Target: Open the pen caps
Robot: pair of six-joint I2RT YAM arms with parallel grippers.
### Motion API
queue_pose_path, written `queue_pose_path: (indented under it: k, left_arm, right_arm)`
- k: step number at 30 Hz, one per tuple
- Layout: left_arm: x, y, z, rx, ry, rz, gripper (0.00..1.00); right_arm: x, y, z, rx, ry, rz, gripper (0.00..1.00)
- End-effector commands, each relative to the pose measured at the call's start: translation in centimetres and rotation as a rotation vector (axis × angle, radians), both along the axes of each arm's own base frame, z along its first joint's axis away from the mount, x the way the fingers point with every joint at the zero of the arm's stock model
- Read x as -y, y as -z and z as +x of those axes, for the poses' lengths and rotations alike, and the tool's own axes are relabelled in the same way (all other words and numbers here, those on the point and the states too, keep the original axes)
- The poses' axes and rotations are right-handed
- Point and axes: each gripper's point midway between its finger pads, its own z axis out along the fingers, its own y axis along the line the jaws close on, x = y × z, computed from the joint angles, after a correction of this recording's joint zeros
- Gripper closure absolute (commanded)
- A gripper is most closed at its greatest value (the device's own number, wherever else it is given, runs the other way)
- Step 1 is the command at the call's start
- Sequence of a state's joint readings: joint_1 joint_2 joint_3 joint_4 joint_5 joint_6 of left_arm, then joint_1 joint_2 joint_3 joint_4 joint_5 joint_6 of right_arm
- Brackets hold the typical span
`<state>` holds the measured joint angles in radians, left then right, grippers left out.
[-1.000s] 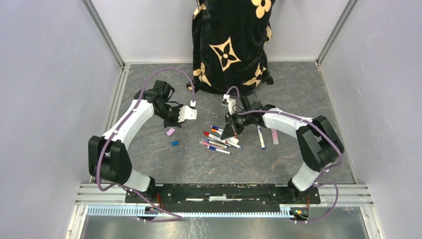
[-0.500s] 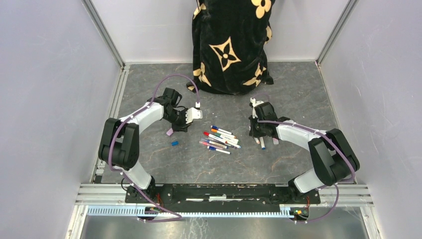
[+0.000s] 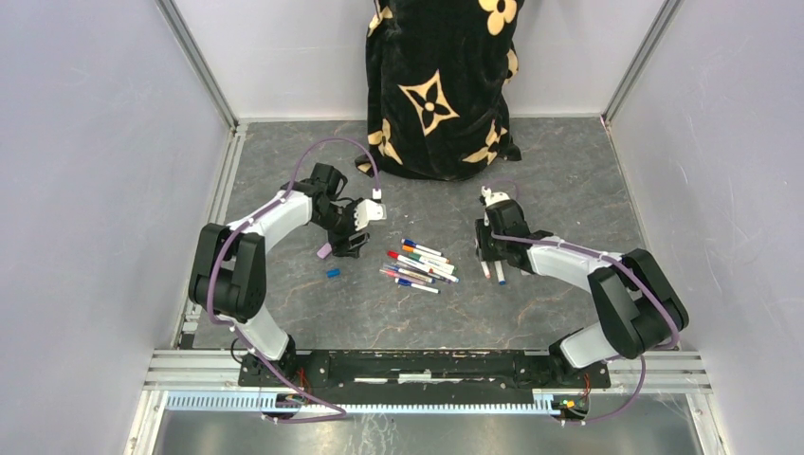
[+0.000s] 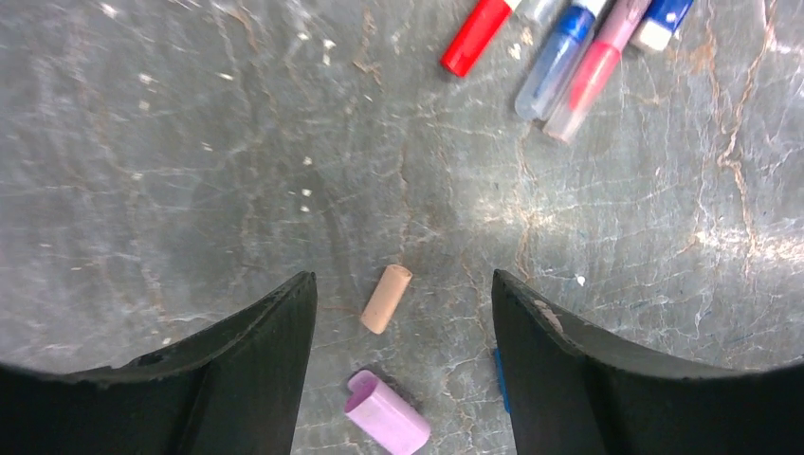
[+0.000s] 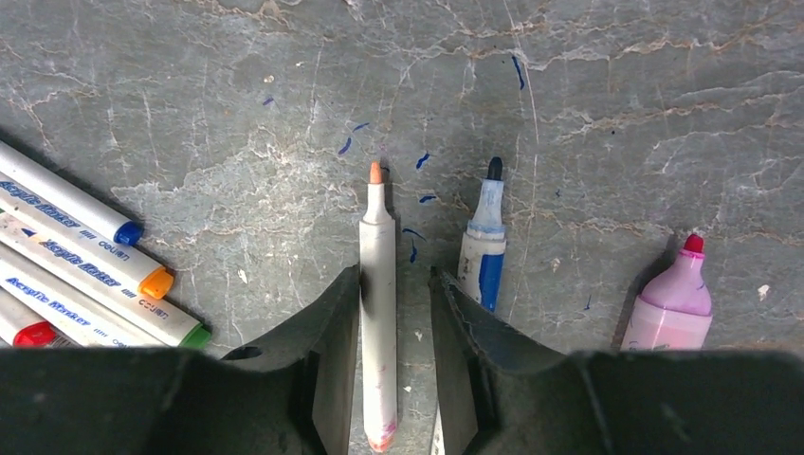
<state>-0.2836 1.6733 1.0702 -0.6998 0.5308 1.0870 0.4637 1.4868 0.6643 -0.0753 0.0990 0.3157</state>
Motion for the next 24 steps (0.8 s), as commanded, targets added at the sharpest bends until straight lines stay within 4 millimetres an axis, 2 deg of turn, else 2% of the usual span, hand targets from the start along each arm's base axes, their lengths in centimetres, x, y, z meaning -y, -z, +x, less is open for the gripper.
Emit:
queue_pose_path:
  k: [1,6,8,9,10,12,15,18,21,24]
  left_arm:
    - [1.7,-4.3,0.9,0.013,-0.020,-0.091,0.26]
    - [2.6,-7.3,0.6,-0.002,-0.012,-0.146,0.24]
    - [2.8,-8.4,0.4,-0.002,-0.013,-0.162,0.23]
    - [2.9,-8.9,0.3,0.001,-0.017,-0.169,0.09]
    - [2.9,-9.5,0.2,0.008,-0.015,-0.177,0.01]
    - [2.9,-10.7,0.3,0.033,-0.020,-0.189,0.00]
    - [2.7,-12.5,0.6,0.063,-0.053,-0.197,0.00]
    - [2.2,-14.4,1.4,0.078,-0.141,-0.183,0.00]
    - [1.5,-17.2,2.5,0.124,-0.214,-0.171,0.00]
    - [0.6,-20.1,3.1,0.187,-0.294,-0.206,0.00]
  right_arm:
    - [1.5,1.3,-2.3,-0.049,0.012,-0.045,0.63]
    - [1.3,0.9,-3.5,-0.050,-0.021,-0.014,0.63]
    - [0.9,0.4,-3.8,-0.041,-0.037,0.015,0.59]
    - [0.6,-0.1,-3.6,-0.027,-0.045,0.030,0.57]
    - [0.2,-0.8,-3.3,-0.007,-0.053,0.038,0.55]
    - [-0.9,-2.4,-2.3,0.039,-0.085,0.045,0.54]
    - [-3.5,-5.1,-0.6,0.108,-0.167,0.050,0.53]
    - [-6.8,-6.5,0.4,0.142,-0.289,0.058,0.53]
    - [-10.2,-7.1,1.2,0.167,-0.428,0.029,0.55]
    - [-12.2,-6.3,1.8,0.160,-0.506,0.008,0.59]
